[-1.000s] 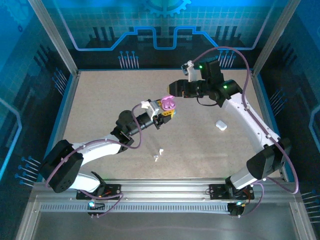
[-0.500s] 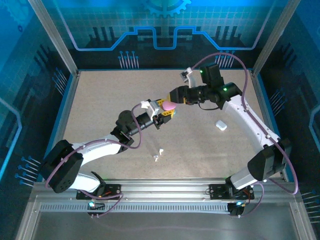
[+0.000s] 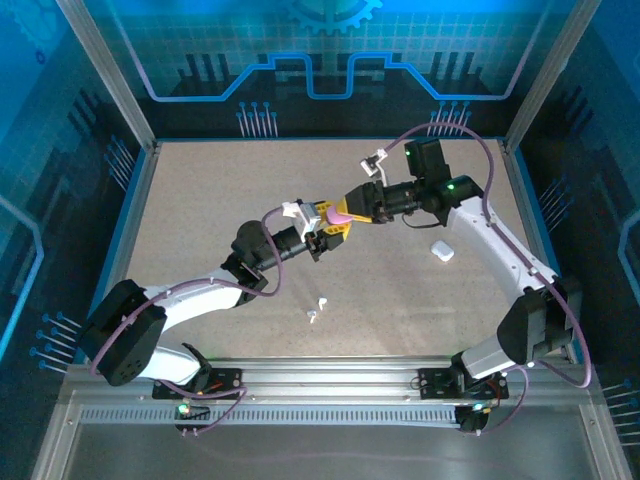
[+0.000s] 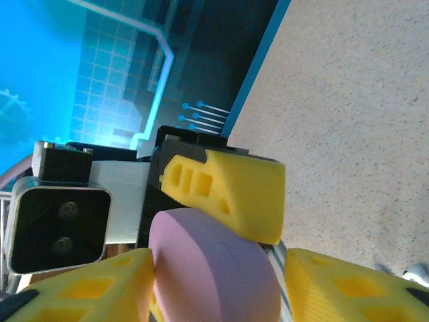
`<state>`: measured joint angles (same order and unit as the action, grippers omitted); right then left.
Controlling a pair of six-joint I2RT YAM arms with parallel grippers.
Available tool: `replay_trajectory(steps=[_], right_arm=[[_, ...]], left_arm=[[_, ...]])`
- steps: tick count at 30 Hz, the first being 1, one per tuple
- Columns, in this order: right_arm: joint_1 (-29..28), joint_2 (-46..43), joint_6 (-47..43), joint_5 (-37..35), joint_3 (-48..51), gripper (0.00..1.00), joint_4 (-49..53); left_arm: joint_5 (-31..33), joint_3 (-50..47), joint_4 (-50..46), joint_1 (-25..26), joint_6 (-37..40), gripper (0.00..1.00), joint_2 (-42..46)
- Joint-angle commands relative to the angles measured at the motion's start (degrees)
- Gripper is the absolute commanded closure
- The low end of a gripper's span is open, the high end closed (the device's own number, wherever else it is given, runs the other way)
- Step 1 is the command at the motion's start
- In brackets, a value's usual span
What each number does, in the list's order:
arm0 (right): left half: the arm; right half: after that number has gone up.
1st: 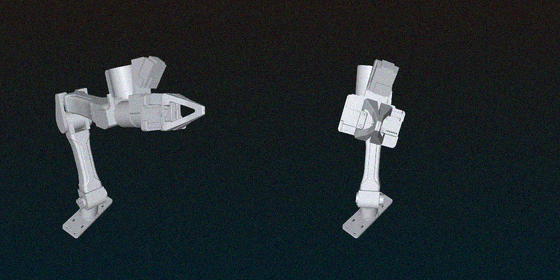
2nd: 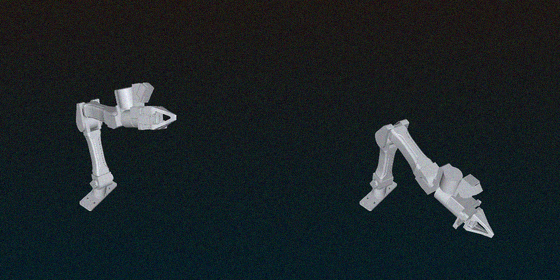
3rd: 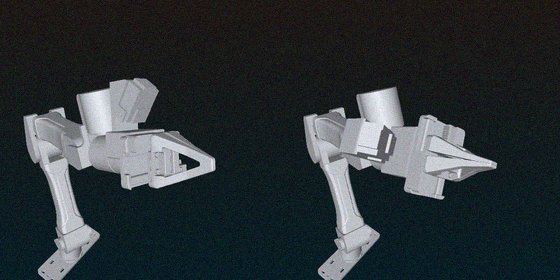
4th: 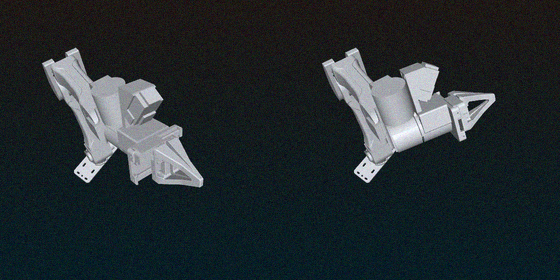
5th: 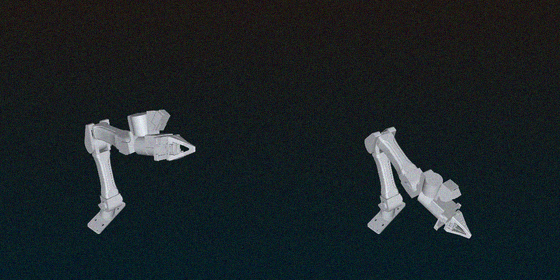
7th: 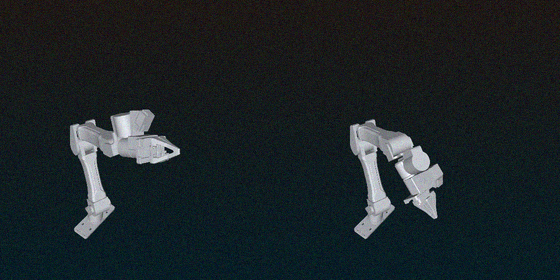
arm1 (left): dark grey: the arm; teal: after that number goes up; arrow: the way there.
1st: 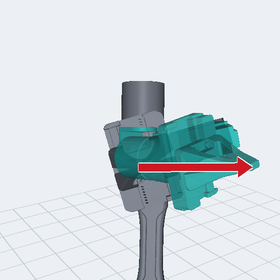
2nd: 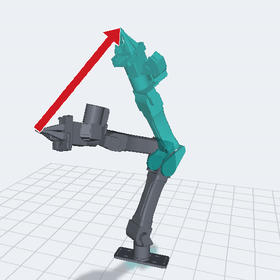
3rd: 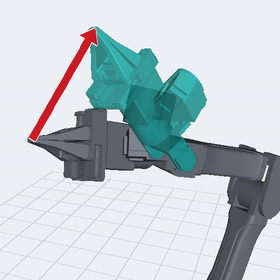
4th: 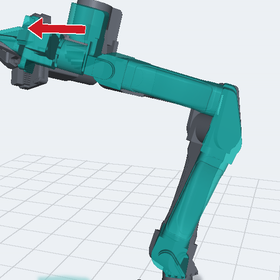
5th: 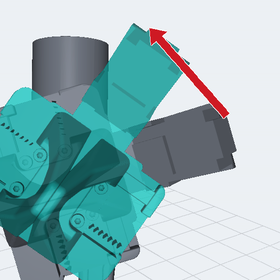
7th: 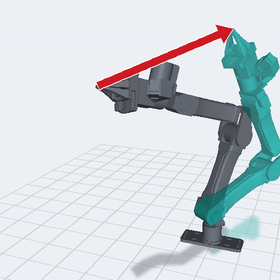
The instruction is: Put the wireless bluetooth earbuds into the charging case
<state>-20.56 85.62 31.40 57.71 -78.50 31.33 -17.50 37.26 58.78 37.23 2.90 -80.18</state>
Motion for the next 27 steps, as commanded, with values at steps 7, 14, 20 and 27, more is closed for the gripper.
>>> replay_trajectory(steps=[7, 14, 20, 27], right_arm=[[0.34, 1.07, 0.68, 2.39, 0.61, 0.71, -1.08], [1.3, 0.29, 4.22, 0.75, 2.11, 0.82, -4.98], [2.18, -0.19, 8.03, -0.88, 4.07, 0.85, -9.76], [5.64, -0.22, 10.96, -6.24, 7.62, 0.85, -15.28]], left_arm=[[-1.66, 1.92, 2.31, -0.67, -0.92, 0.63, 0.71], [-0.02, 1.64, -2.43, -1.15, 1.58, 0.54, 1.51], [0.65, 1.17, -5.95, -1.77, 3.42, 0.44, 2.36], [5.99, -1.32, -8.01, -1.97, 4.99, 0.32, 4.69]])
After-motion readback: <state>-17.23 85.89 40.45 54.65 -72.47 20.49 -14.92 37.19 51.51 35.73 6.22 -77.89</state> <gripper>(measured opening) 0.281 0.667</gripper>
